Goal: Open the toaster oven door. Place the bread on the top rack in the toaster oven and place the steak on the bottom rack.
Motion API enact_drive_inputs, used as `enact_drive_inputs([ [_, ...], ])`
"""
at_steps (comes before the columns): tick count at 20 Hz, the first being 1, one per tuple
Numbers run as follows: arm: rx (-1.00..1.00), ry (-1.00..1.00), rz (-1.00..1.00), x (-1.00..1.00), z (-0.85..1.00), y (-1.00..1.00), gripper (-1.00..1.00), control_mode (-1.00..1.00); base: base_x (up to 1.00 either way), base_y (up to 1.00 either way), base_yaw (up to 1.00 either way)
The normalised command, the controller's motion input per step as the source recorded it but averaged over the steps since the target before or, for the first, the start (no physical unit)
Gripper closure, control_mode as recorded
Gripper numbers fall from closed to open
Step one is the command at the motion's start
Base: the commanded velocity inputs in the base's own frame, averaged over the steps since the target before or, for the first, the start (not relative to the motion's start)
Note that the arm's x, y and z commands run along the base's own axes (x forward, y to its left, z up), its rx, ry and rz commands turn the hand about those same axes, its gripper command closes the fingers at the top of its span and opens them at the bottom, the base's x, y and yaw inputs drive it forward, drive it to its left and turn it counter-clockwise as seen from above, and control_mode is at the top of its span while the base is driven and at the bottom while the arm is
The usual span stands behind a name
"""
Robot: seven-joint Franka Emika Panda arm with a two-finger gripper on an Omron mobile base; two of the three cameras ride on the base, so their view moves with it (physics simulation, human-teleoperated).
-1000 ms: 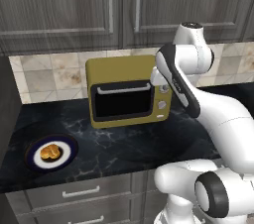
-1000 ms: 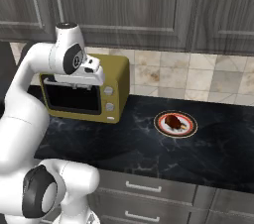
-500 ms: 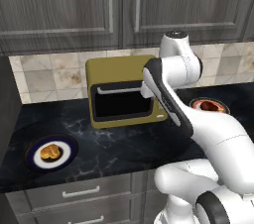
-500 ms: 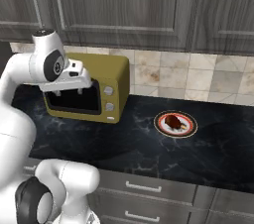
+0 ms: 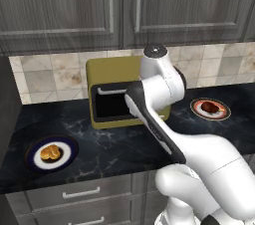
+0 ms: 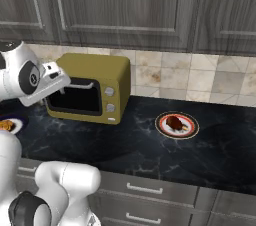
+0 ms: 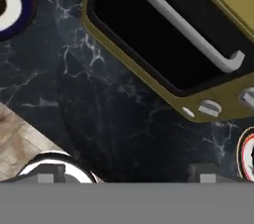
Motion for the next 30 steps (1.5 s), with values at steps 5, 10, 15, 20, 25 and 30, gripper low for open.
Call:
enact_drive_inputs([
  [5, -0.36, -0.15, 0.24, 0.01, 0.0, 0.62, -1.0, -1.0, 0.0, 0.0, 0.0],
  [10, -0.21, -0.08, 0.21, 0.12, 0.0, 0.45, -1.0, -1.0, 0.0, 0.0, 0.0],
  [15, -0.08, 0.0, 0.32, 0.37, -0.06, 0.11, -1.0, -1.0, 0.0, 0.0, 0.0],
  [20, -0.18, 0.0, 0.24, 0.33, -0.08, 0.04, -1.0, -1.0, 0.0, 0.0, 0.0],
  [25, -0.34, -0.03, 0.01, 0.22, -0.1, 0.22, -1.0, -1.0, 0.0, 0.0, 0.0],
  [30, -0.19, 0.0, 0.0, 0.21, -0.02, 0.08, -1.0, -1.0, 0.0, 0.0, 0.0],
])
